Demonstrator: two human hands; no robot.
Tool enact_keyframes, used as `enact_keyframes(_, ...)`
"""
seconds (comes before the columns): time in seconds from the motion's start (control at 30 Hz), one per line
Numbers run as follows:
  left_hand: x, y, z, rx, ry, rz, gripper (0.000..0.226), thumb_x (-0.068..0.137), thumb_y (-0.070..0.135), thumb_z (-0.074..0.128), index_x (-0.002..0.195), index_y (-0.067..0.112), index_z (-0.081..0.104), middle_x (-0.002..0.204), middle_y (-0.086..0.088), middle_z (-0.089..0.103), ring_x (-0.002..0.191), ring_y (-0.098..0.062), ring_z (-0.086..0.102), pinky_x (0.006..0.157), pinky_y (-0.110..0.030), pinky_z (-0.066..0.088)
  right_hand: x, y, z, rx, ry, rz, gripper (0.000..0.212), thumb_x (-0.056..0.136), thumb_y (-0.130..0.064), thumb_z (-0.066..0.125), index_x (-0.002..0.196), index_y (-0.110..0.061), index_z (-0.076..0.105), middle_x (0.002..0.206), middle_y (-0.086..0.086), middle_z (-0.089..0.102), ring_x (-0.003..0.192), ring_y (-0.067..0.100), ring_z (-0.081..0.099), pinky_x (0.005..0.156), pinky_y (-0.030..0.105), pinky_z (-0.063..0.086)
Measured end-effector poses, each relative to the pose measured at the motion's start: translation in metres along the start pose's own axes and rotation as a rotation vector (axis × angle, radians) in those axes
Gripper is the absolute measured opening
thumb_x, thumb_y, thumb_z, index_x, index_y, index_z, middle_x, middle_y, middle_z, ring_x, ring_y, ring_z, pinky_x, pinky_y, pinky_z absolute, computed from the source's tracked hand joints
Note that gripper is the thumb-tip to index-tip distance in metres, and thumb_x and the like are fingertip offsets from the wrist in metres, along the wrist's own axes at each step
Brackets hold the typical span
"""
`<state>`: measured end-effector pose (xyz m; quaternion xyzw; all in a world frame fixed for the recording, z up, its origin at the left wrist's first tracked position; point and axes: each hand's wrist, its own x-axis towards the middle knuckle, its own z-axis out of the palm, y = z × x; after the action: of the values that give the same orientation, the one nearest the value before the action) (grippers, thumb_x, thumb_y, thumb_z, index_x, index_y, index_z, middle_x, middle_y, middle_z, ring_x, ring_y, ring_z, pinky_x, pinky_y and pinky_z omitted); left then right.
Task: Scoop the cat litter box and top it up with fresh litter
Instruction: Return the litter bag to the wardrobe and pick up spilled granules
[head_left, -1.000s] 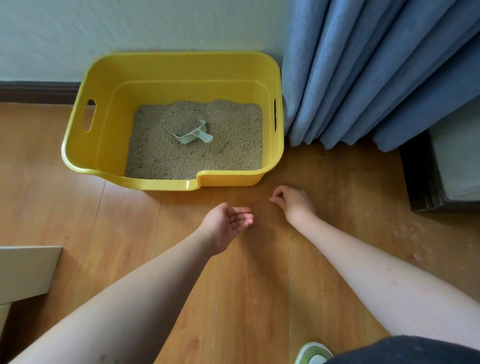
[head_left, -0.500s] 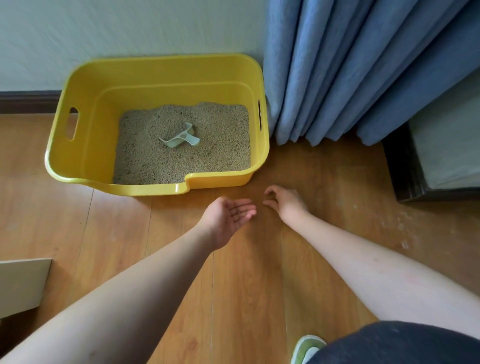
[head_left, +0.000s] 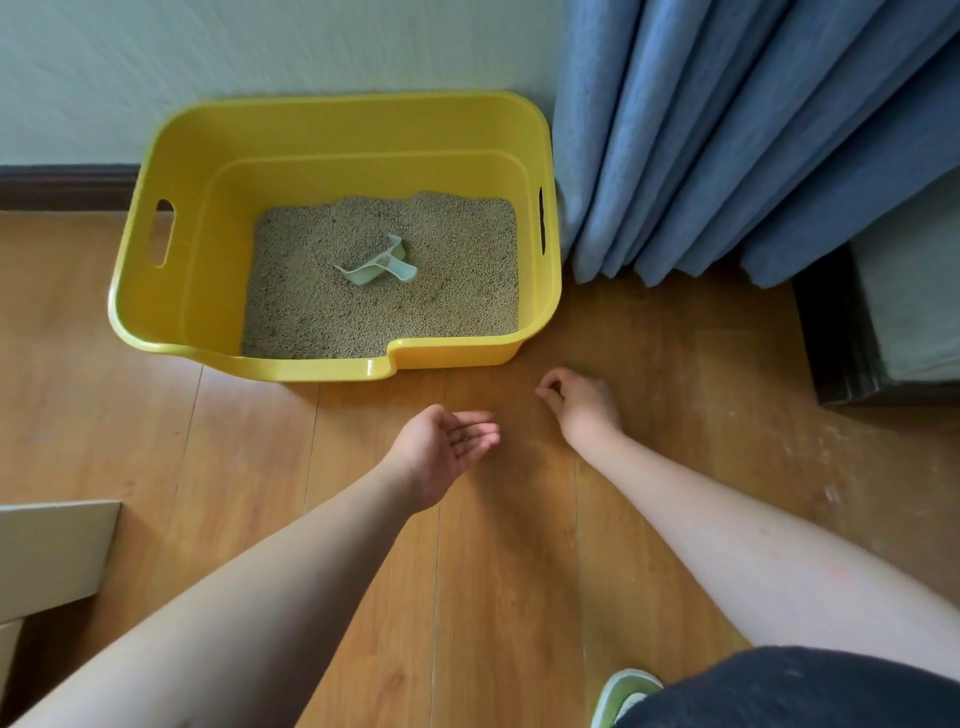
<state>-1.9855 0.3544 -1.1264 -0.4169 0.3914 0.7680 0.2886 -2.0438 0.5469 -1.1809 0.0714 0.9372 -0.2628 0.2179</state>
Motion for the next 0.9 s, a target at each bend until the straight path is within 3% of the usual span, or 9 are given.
enact_keyframes(0.1,0.002,0.000,0.004,0.006,-0.001,0.006,0.045,0.089,0.006,0.027,0.111,-0.012,0.062,0.106,-0.028,0.067,0.096,-0.032,0.068,0.087,-0.033,0.055,-0.009,-0.010,-0.015,0.324,0.043,0.070,0.023,0.095,-0.034,0.056,0.109,-0.018,0.063,0.086,-0.004,0.061,0.085,0.017,0.059,0.071,0.026,0.041)
enact_keyframes(0.17,0.004,-0.001,0.009,0.021,-0.009,-0.001,0.045,0.090,0.007,0.027,0.111,-0.012,0.062,0.106,-0.027,0.068,0.097,-0.032,0.068,0.081,-0.032,0.056,-0.012,-0.014,-0.032,0.779,0.032,0.327,0.030,0.094,-0.036,0.057,0.119,-0.019,0.058,0.092,-0.003,0.059,0.081,0.013,0.056,0.070,0.026,0.043)
enact_keyframes(0.2,0.005,-0.003,0.012,0.025,-0.015,-0.006,0.045,0.090,0.007,0.027,0.111,-0.011,0.063,0.106,-0.027,0.068,0.097,-0.032,0.068,0.079,-0.031,0.056,-0.015,-0.013,-0.041,1.000,-0.027,0.446,0.028,0.094,-0.036,0.058,0.117,-0.022,0.054,0.083,-0.004,0.055,0.069,0.011,0.050,0.062,0.025,0.040)
enact_keyframes(0.27,0.007,-0.006,0.017,0.035,-0.029,-0.018,0.046,0.091,0.008,0.026,0.111,-0.010,0.063,0.105,-0.026,0.069,0.097,-0.031,0.068,0.077,-0.030,0.056,-0.020,-0.003,-0.054,1.397,-0.152,0.504,0.015,0.096,-0.032,0.056,0.098,-0.018,0.052,0.063,-0.005,0.038,0.051,0.007,0.033,0.050,0.023,0.030)
enact_keyframes(0.37,0.009,-0.008,0.027,0.065,-0.043,-0.037,0.047,0.092,0.010,0.025,0.112,-0.009,0.063,0.105,-0.025,0.069,0.095,-0.030,0.068,0.077,-0.030,0.056,-0.026,0.014,-0.063,1.709,-0.237,0.408,0.028,0.099,-0.029,0.047,0.074,-0.018,0.047,0.054,-0.005,0.027,0.046,0.009,0.026,0.048,0.024,0.025)
enact_keyframes(0.5,0.012,-0.012,0.034,0.075,-0.052,-0.033,0.047,0.091,0.010,0.025,0.112,-0.008,0.063,0.102,-0.023,0.070,0.092,-0.028,0.068,0.078,-0.030,0.055,-0.030,0.026,-0.065,1.725,-0.290,0.322,0.030,0.098,-0.024,0.042,0.068,-0.018,0.045,0.054,-0.003,0.028,0.047,0.011,0.026,0.049,0.026,0.026)
enact_keyframes(0.7,0.013,-0.016,0.035,0.063,-0.039,0.020,0.047,0.091,0.008,0.024,0.108,-0.007,0.065,0.101,-0.022,0.070,0.090,-0.027,0.068,0.077,-0.028,0.056,-0.026,0.032,-0.061,1.480,-0.395,0.299,0.025,0.094,-0.017,0.034,0.070,-0.014,0.041,0.060,0.001,0.034,0.054,0.013,0.032,0.054,0.026,0.031)
enact_keyframes(0.83,0.013,-0.012,0.030,0.066,-0.044,0.050,0.046,0.090,0.007,0.025,0.107,-0.008,0.066,0.099,-0.022,0.071,0.087,-0.025,0.069,0.074,-0.027,0.057,-0.010,0.026,-0.054,1.313,-0.223,0.374,0.028,0.095,-0.024,0.042,0.069,-0.015,0.048,0.058,-0.002,0.036,0.052,0.012,0.032,0.050,0.025,0.030)
enact_keyframes(0.9,0.011,-0.011,0.026,0.060,-0.041,0.057,0.046,0.090,0.007,0.026,0.105,-0.007,0.067,0.099,-0.022,0.071,0.086,-0.025,0.069,0.076,-0.027,0.057,-0.003,0.018,-0.054,0.990,-0.110,0.319,0.030,0.096,-0.032,0.047,0.071,-0.016,0.055,0.057,-0.005,0.044,0.055,0.012,0.039,0.055,0.025,0.036)
